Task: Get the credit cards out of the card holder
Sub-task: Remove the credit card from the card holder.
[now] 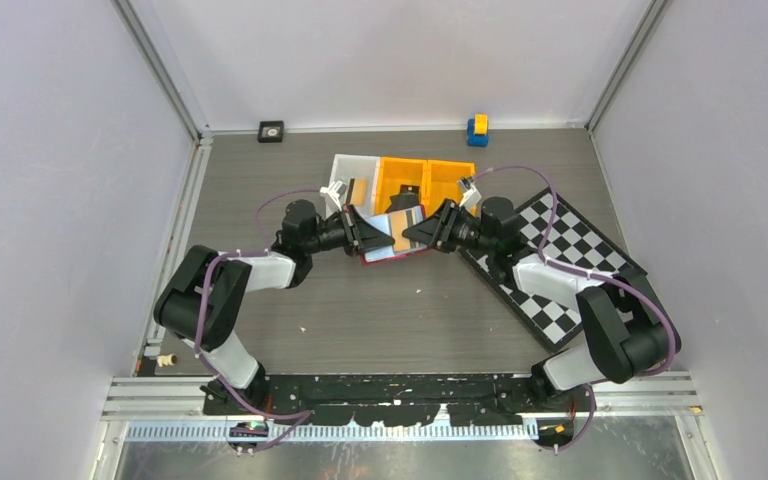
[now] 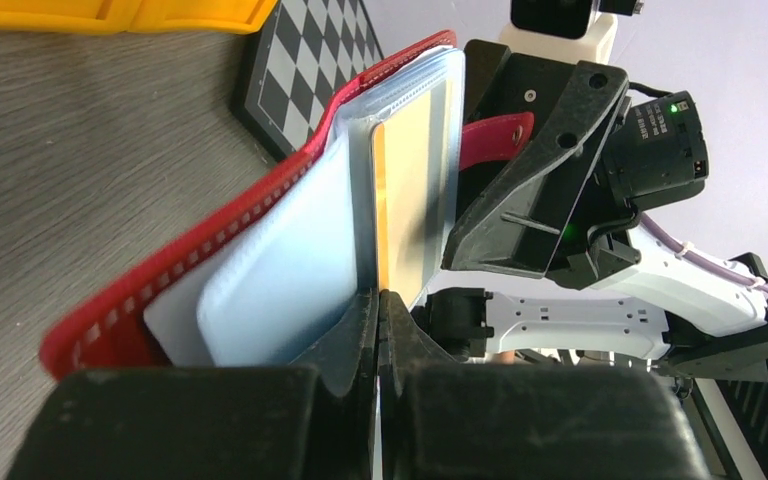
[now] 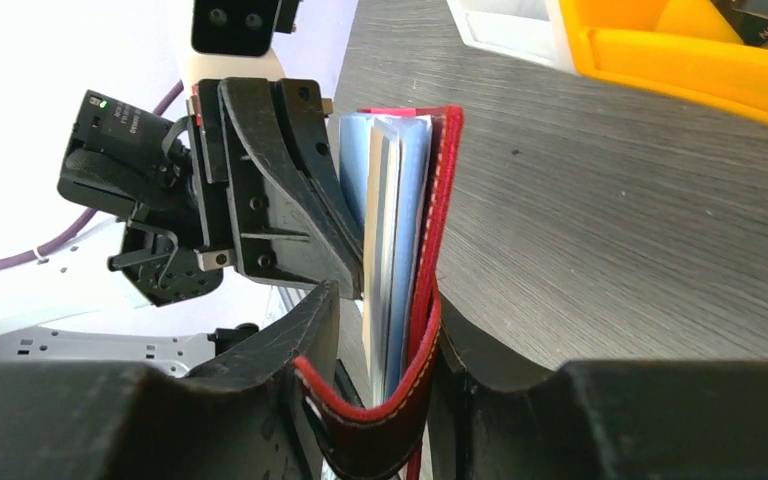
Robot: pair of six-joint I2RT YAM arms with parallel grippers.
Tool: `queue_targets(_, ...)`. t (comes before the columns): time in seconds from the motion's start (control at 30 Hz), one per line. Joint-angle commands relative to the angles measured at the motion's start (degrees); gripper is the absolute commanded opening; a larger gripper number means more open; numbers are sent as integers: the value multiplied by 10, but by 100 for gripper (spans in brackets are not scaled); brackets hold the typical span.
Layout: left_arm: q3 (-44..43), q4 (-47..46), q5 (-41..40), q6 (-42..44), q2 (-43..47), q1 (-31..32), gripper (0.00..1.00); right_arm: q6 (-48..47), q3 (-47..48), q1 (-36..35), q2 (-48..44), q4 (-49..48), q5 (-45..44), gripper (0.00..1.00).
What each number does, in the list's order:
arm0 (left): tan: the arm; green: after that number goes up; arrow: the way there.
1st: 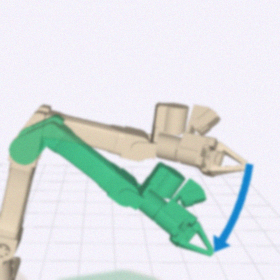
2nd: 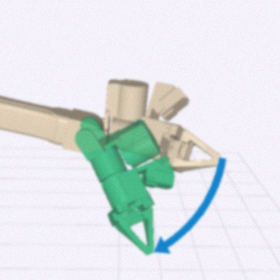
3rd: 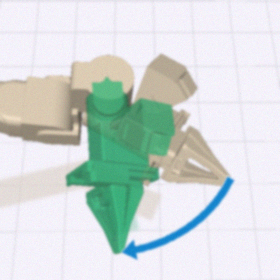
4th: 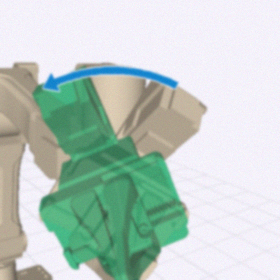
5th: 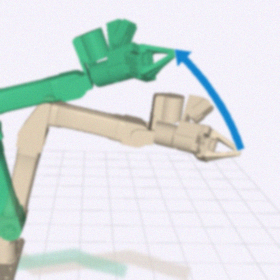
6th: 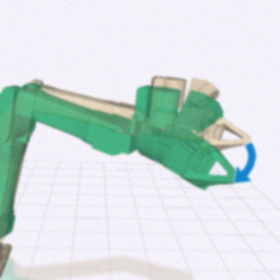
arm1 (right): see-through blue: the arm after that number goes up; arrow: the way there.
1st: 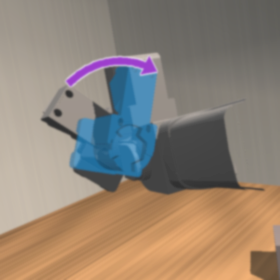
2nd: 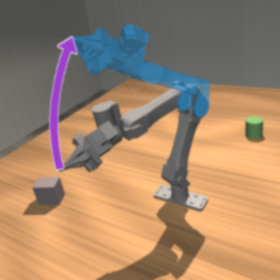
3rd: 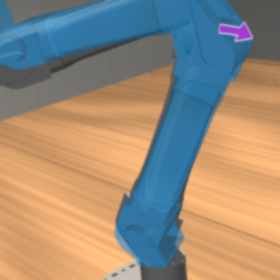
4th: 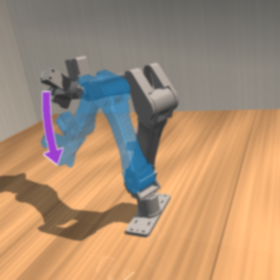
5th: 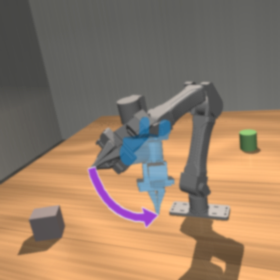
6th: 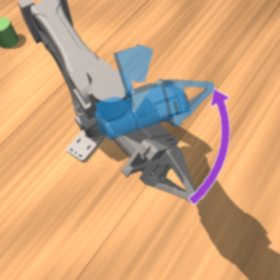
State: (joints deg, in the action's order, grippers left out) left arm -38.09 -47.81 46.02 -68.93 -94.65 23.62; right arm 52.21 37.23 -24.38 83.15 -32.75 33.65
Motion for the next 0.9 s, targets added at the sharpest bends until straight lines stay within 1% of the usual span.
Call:
queue_targets(0.0,-19,2,-6,19,17,2,0,19,-17,13,-27,-41,1,41)
queue_targets(0.17,-20,5,-4,20,20,0,0,62,-34,34,-11,-103,19,40)
queue_targets(0.27,-21,12,-5,24,22,0,0,73,-36,40,-5,-114,22,32)
queue_targets(0.37,-21,15,-5,26,24,0,0,75,-36,43,-7,-114,22,29)
queue_targets(0.47,-21,21,-7,29,27,-1,0,72,-38,48,-11,-101,15,19)
queue_targets(0.57,-21,22,-6,29,28,-1,0,69,-38,53,-10,-91,10,12)
queue_targets(0.67,-22,18,-3,28,28,-1,0,78,-38,54,-3,-105,17,11)
queue_targets(0.77,-22,16,-2,29,30,0,0,83,-38,53,4,-119,29,24)
queue_targets(0.8,-22,17,-2,29,30,0,0,86,-38,54,8,-126,34,27)
queue_targets(0.87,-23,16,-2,29,29,0,0,89,-37,53,12,-131,36,28)
